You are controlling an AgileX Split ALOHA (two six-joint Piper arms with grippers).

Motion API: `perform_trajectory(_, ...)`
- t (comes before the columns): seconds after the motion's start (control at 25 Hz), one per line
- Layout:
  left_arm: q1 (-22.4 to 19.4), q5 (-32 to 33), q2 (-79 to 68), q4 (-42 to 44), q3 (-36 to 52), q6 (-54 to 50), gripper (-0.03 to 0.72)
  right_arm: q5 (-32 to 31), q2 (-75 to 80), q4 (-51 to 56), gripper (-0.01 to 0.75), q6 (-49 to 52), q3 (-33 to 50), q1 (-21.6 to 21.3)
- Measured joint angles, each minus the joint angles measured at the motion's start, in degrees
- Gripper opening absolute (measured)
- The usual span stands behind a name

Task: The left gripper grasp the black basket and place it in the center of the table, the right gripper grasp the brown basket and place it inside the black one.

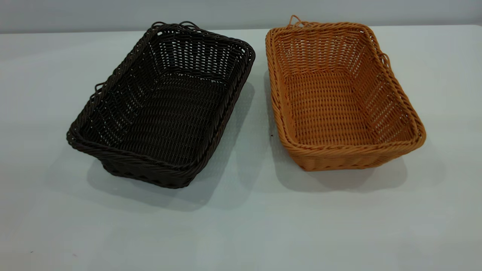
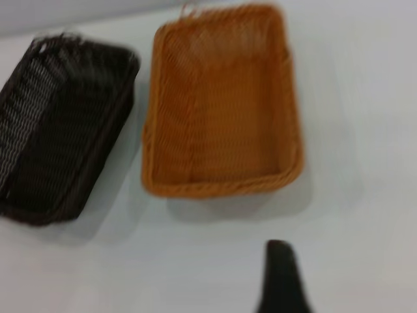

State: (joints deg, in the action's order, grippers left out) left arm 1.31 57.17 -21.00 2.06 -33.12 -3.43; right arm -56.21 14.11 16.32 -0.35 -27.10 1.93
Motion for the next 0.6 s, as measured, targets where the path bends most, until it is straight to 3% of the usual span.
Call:
perform_trajectory(0.2, 0.00, -7.31, -19.54, -0.36, -4.46, 1.88, 0.466, 4.45, 19.76, 7.23, 0.569, -7.05, 0.00, 0.00)
perform_trajectory(0.48, 0.00, -18.13, -39.56, -2.06, -9.53, 4.49, 0.482, 7.50, 46.56, 30.91, 0.583, -21.07, -0.02, 0.00)
perform_trajectory(0.6, 0.00, -20.98, -45.38, -5.20, -11.40, 5.16, 0.483, 8.08, 57.65, 41.72, 0.583, -24.00, -0.52, 2.64)
